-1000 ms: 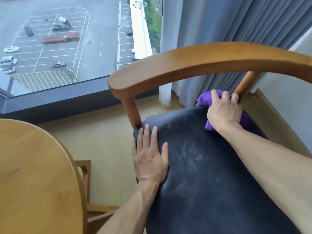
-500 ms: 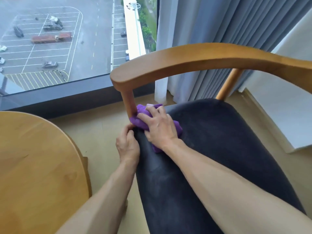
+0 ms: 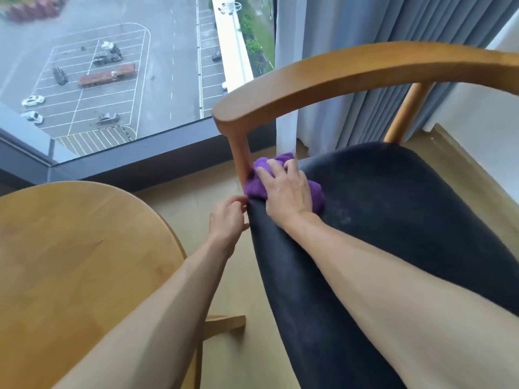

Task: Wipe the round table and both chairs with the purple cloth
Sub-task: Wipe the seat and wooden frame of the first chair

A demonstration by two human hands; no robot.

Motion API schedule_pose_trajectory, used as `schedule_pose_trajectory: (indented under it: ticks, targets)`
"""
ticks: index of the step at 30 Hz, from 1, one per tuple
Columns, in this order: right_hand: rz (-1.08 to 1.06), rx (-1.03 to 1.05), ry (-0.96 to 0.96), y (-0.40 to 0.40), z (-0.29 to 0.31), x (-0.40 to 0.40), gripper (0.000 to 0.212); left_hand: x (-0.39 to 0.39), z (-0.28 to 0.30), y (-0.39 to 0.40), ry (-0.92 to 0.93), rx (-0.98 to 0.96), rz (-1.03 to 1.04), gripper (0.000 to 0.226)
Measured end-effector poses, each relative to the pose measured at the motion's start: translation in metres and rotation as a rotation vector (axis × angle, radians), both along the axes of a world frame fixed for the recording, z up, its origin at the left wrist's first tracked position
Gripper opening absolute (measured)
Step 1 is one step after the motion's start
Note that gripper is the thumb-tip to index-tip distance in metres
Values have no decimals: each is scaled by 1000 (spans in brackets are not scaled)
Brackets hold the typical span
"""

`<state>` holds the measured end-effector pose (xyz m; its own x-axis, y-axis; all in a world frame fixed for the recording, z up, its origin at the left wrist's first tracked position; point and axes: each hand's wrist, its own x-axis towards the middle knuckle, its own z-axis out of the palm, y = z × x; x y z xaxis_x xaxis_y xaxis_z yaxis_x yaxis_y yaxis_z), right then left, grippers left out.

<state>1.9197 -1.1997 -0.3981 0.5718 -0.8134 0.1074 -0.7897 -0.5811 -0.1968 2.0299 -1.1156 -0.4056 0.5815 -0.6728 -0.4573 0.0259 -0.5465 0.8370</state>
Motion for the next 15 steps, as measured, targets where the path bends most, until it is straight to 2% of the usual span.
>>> schedule_pose_trajectory:
  ticks: [2, 3, 8, 11, 15]
  targets:
    - [99, -7, 17, 15, 0, -3, 53, 5, 7, 1, 39, -22, 82, 39]
    - [144, 7, 10, 17, 2, -9, 52, 7, 9, 1, -19, -20, 74, 37]
    - [507, 75, 17, 44, 13, -51, 44, -5, 21, -10, -481, -29, -181, 31]
    - [697, 87, 58, 77, 13, -78, 38, -21, 23, -20, -596, -98, -343, 27]
    - [791, 81, 174, 102, 19, -121, 33, -40, 21, -21, -683, -151, -538, 28]
